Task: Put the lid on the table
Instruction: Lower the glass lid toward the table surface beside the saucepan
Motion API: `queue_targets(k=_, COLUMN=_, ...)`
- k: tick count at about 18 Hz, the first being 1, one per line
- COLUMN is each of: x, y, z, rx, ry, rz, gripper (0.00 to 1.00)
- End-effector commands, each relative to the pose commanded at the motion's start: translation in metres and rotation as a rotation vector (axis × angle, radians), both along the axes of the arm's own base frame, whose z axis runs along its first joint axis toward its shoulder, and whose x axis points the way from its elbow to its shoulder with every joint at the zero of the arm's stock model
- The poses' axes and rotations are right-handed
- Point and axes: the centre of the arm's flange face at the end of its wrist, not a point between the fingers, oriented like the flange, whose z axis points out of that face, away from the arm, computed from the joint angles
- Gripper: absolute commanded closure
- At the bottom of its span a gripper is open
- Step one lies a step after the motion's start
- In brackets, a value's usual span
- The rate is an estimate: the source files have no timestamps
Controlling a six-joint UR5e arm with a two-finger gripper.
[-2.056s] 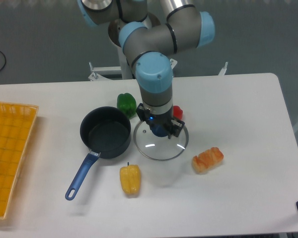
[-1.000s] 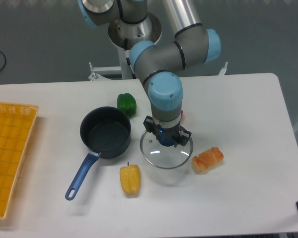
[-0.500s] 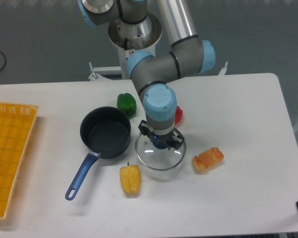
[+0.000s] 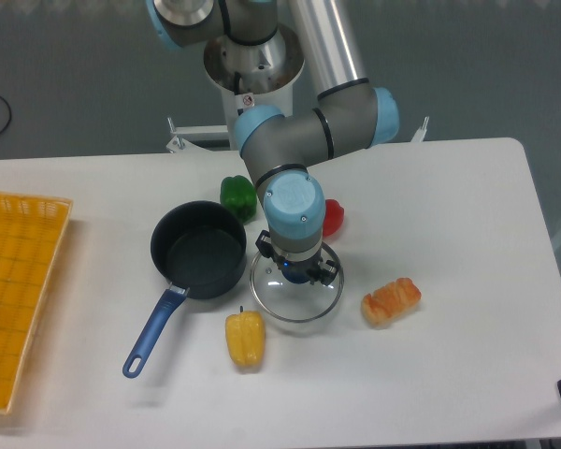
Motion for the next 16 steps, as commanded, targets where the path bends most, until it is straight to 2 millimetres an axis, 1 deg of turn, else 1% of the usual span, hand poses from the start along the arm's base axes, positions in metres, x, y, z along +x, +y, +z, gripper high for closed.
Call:
queue_targets(k=4, x=0.0, y=-0.002, z=-0.012, rx=-0.039, ry=0.004, rz=-0.007, gripper=0.4)
queue_targets(k=10, x=0.005, y=0.001, z=-0.013, rx=-0.045, ry=0.011, rz=-0.014, gripper=0.4)
queue_targets(k=14, x=0.004, y=0.001, z=-0.019, rx=-0.063, ry=0.015, rz=-0.016, gripper=0.4)
queue_targets(k=16, x=0.007, y=0.003, z=-0.019, rx=-0.062, ry=0.021, rz=-0.023, gripper=0.4)
